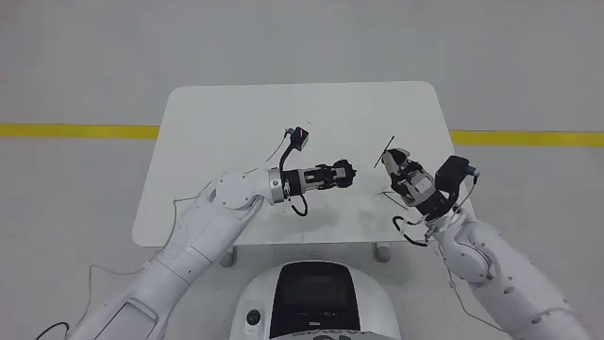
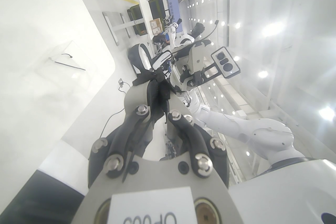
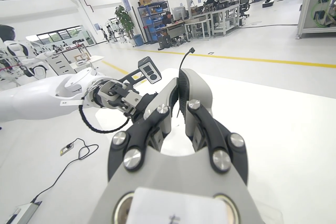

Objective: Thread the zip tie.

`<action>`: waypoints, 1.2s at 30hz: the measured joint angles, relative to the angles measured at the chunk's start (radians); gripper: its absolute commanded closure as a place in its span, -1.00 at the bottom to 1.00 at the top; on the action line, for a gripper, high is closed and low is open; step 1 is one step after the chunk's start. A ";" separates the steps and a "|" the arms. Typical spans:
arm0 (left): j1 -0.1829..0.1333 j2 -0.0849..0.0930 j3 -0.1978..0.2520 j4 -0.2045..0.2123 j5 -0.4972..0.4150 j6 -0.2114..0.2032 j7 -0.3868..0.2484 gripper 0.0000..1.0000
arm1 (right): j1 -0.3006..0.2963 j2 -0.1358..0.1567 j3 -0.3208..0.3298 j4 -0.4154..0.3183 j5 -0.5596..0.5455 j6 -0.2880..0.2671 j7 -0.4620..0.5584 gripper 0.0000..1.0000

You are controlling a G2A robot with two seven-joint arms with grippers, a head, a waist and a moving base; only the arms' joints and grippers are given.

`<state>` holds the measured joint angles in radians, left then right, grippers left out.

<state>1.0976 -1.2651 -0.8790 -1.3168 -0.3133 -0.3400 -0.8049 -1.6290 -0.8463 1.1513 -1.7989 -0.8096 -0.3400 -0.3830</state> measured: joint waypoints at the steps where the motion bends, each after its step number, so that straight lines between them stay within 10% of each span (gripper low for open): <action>1: 0.000 0.000 0.000 0.000 0.000 0.000 0.000 1.00 | 0.000 -0.001 -0.005 0.002 -0.004 0.000 -0.007 1.00; 36: 0.000 0.000 0.000 0.000 0.000 0.000 0.000 1.00 | -0.029 -0.050 -0.075 0.045 -0.051 0.007 -0.228 1.00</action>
<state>1.0976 -1.2651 -0.8790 -1.3168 -0.3133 -0.3400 -0.8049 -1.6582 -0.8967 1.0760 -1.7536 -0.8602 -0.3328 -0.6111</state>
